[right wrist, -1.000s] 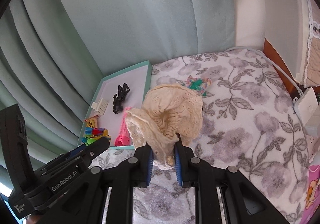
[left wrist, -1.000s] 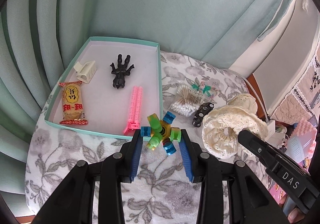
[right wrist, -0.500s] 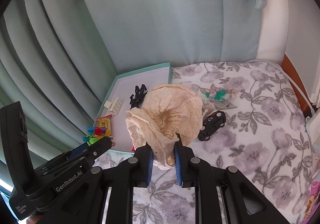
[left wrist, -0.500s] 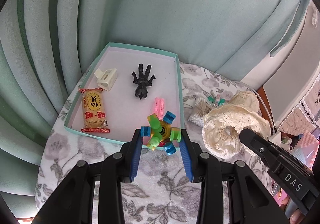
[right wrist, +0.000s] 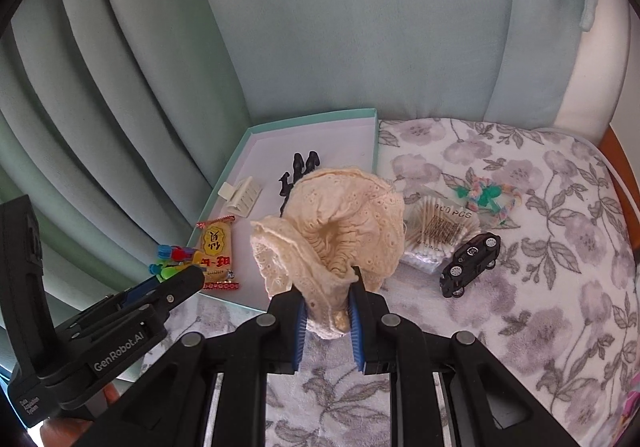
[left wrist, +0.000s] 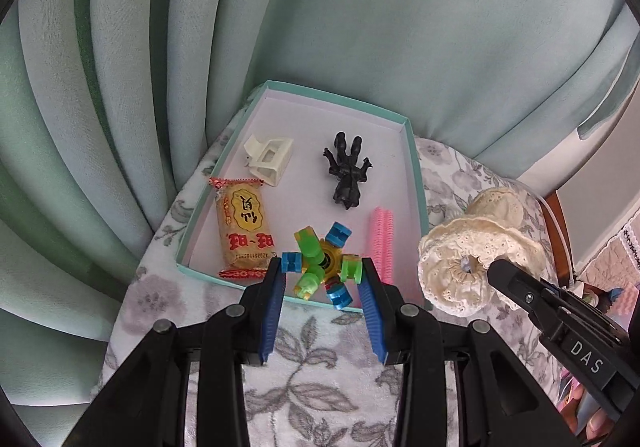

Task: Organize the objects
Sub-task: 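Carry the lace fabric and block toy over the box lid with both tools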

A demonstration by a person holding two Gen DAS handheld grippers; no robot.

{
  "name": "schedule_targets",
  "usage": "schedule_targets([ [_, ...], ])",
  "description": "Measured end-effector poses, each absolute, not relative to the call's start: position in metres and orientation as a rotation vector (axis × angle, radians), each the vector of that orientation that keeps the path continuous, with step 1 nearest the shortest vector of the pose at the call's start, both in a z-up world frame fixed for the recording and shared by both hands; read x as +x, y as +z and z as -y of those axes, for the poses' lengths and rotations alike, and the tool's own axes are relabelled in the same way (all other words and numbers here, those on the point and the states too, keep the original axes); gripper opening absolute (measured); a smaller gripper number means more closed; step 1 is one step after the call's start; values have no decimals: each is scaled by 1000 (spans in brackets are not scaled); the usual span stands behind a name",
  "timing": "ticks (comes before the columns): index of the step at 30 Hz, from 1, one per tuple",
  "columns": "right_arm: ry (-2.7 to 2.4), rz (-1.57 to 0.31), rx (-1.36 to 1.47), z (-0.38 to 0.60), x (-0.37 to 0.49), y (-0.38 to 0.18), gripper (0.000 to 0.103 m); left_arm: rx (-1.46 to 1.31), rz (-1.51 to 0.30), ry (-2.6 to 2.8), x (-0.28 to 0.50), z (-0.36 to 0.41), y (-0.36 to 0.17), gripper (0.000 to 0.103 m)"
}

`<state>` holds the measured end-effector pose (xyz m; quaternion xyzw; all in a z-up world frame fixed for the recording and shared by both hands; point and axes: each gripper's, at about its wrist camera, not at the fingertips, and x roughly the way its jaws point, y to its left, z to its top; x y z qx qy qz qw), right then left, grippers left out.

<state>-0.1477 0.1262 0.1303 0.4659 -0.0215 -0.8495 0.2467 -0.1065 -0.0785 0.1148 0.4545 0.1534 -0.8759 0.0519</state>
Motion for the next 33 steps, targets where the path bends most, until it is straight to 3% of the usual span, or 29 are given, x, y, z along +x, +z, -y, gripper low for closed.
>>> schedule_targets([
  [33,-2216,-86,1388,-49,-225,76,20,1553,-448,-2584,-177,101,55,38],
])
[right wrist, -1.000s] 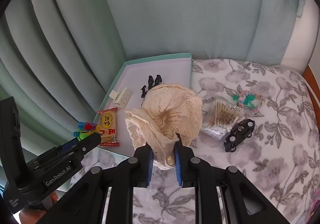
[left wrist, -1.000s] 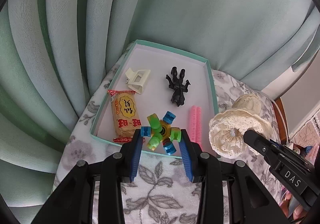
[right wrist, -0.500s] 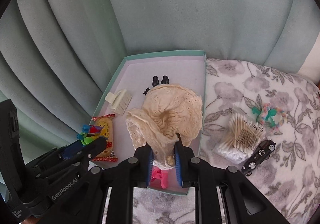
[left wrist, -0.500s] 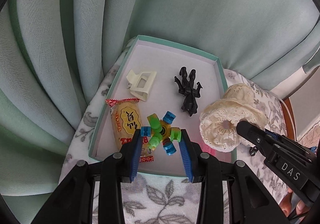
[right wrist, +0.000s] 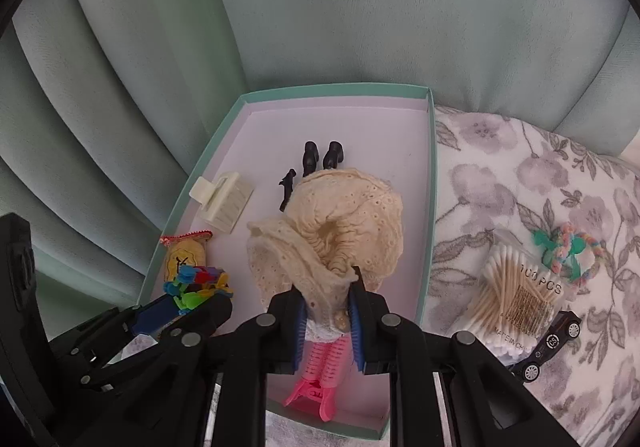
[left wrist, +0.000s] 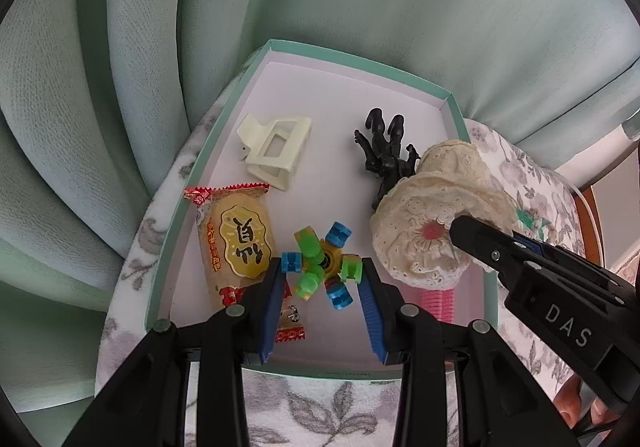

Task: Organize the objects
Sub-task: 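Carry the lace fabric and block toy over the box lid with both tools, then lower and release the lace fabric with the right tool while the left tool releases the block toy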

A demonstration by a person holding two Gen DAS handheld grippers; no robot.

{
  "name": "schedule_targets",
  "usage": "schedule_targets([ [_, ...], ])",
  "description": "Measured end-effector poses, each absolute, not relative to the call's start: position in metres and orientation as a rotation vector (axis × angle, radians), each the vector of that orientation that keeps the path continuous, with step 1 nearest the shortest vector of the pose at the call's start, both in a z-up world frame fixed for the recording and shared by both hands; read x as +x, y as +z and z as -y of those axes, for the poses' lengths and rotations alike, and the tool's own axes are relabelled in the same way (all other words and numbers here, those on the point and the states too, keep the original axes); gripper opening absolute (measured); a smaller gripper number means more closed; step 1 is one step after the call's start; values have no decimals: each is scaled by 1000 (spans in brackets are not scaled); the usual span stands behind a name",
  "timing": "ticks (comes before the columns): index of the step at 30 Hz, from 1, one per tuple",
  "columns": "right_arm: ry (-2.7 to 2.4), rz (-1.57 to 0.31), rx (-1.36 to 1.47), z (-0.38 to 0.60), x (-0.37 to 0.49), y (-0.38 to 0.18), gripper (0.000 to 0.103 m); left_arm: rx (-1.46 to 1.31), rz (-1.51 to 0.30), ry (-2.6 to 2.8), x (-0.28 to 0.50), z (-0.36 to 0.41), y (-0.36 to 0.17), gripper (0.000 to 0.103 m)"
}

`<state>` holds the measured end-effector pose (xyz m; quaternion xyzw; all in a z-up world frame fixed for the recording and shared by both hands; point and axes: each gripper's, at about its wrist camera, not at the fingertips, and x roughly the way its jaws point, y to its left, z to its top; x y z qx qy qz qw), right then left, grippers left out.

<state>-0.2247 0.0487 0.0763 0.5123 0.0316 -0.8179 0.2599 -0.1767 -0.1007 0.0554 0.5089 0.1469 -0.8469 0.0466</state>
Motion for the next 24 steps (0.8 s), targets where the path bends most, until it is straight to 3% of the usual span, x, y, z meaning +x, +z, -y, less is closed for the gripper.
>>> schedule_targets([
  [15,-2197,-162,1394,-38,-227,71,24,1603,-457,-2541,-181,97,41,38],
  [24,-2194,-161,1372,-42,-217,89,41,1585,-461,-2553,-168,94,58,38],
])
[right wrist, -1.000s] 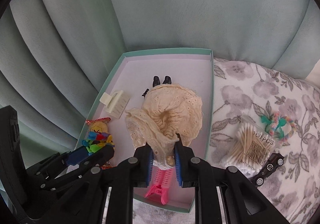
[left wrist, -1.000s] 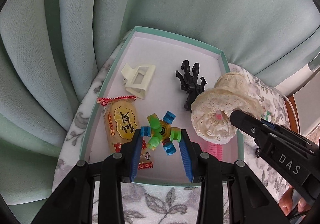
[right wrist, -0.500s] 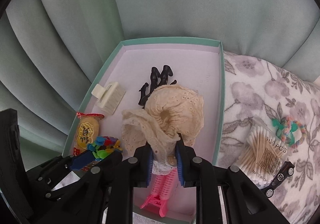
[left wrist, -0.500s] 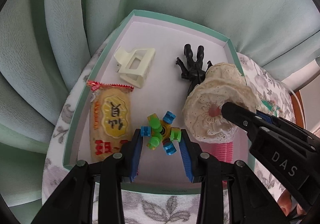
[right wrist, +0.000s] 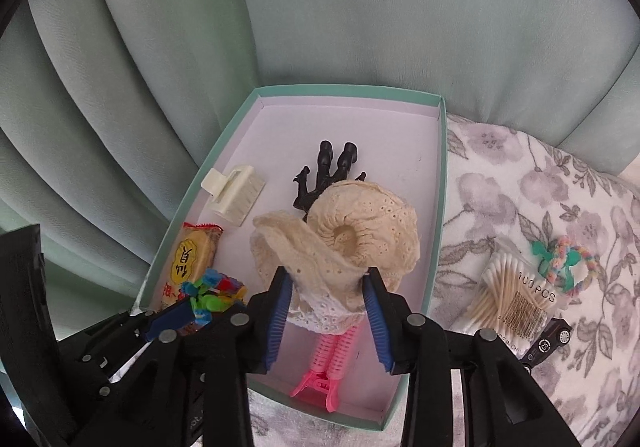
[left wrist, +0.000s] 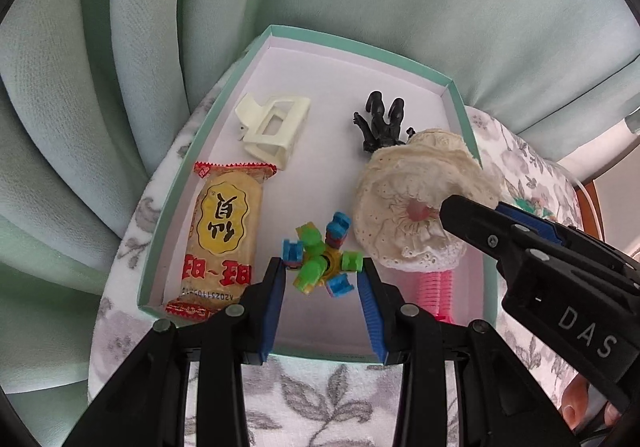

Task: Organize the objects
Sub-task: 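Lower and release the lace fabric with the right tool while the left tool releases the block toy, then withdraw both open tools from the box lid toward the swabs and car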

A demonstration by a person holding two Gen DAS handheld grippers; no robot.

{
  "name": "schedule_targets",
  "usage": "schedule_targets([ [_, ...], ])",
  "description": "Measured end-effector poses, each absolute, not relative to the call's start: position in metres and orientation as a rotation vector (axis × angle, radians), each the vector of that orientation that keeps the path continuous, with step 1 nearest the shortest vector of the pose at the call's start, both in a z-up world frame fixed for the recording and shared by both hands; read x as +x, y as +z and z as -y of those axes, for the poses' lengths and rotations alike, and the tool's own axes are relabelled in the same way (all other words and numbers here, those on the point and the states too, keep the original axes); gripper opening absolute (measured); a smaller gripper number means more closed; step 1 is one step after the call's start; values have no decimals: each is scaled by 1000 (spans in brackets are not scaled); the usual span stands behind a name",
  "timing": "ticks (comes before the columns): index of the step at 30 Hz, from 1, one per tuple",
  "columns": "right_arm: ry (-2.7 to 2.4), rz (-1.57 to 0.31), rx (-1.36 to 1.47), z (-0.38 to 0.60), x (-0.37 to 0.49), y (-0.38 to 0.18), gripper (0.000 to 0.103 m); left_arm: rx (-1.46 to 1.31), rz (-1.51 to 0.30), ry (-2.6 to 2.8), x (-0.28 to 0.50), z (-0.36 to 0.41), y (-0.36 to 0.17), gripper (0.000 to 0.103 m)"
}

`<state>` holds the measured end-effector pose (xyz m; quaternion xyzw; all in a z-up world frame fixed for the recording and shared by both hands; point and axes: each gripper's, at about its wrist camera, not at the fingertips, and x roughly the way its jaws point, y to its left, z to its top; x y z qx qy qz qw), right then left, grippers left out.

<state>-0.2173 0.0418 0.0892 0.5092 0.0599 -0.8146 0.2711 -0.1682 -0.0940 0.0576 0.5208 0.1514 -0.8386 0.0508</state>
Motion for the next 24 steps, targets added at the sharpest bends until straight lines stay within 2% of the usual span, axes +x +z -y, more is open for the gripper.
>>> schedule_targets([
  [12,-2254,-121,1272,-76,-184,134,41,1450,-446,-2595,-136,88,104,38],
  [21,-2290,-95,1311,-120,-147,125,41,1392,-435,-2513,-108,86,111,40],
  [24,-2295,-58,1325,-133,-136,120,44,1387,-402,-2501,-100,80,112,50],
])
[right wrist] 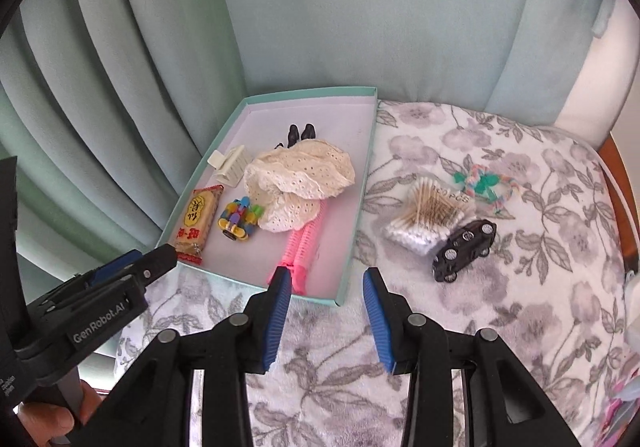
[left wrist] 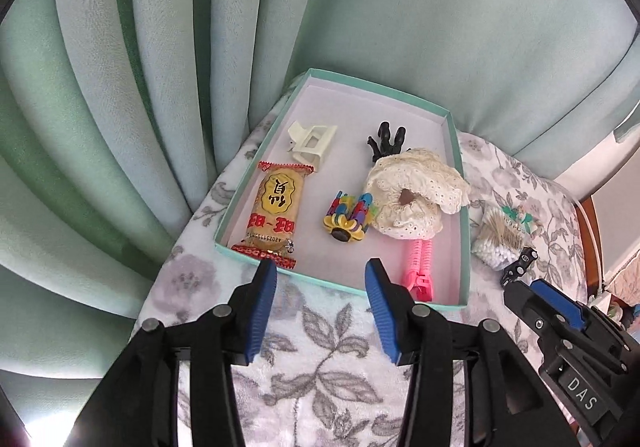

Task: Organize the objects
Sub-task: 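Withdraw both open tools from the box lid toward the swabs and car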

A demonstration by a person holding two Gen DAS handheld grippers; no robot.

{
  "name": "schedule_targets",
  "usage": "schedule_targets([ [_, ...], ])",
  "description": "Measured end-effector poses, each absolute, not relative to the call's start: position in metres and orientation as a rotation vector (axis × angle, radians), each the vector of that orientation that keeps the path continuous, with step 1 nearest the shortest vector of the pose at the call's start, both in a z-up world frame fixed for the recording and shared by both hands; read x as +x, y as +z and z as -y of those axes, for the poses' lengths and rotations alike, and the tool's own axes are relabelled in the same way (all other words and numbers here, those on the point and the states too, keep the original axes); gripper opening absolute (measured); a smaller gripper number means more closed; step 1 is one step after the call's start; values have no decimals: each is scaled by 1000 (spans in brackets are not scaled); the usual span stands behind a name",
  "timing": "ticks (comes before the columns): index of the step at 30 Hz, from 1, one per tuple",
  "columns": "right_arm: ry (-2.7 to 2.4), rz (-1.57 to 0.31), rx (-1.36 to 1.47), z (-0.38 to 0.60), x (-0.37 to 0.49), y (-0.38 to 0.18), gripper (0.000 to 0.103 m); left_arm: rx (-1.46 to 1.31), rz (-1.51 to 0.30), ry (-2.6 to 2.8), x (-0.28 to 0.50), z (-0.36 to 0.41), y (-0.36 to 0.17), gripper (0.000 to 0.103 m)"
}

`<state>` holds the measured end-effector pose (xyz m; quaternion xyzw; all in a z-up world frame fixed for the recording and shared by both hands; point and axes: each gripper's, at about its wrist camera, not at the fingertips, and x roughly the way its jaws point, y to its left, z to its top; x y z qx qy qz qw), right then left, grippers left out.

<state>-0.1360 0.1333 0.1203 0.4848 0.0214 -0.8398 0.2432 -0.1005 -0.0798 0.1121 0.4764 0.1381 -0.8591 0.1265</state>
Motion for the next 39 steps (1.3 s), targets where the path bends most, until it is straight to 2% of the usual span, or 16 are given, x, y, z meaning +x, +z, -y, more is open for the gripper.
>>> schedule_targets([
  [2,-2287,-45,1331,-140,-129,118,55,1382,-398,-2491,-96,77,113,50],
  [8,-2298,-41,1313,-156,-113,119,67,1372,-383,-2465,-84,68,118,52],
  [9,-2302,-37,1310,-159,-111,119,68,1368,-380,-2462,-82,67,119,55],
  [11,-2313,-42,1300,-164,-107,121,72,1361,-383,-2459,-79,65,121,74],
  [15,-2325,-38,1285,-174,-100,124,80,1343,-383,-2461,-71,61,126,75],
  [20,-2348,-24,1266,-186,-92,131,85,1315,-372,-2463,-61,56,130,82],
  [21,-2353,-21,1265,-188,-91,132,88,1312,-371,-2462,-59,56,131,85],
  [22,-2361,-18,1261,-190,-89,133,98,1309,-372,-2462,-57,56,132,94],
  [23,-2371,-16,1253,-193,-88,134,103,1299,-374,-2465,-55,55,132,95],
  [39,-2412,31,1230,-225,-76,145,103,1233,-327,-2506,-42,37,153,96],
])
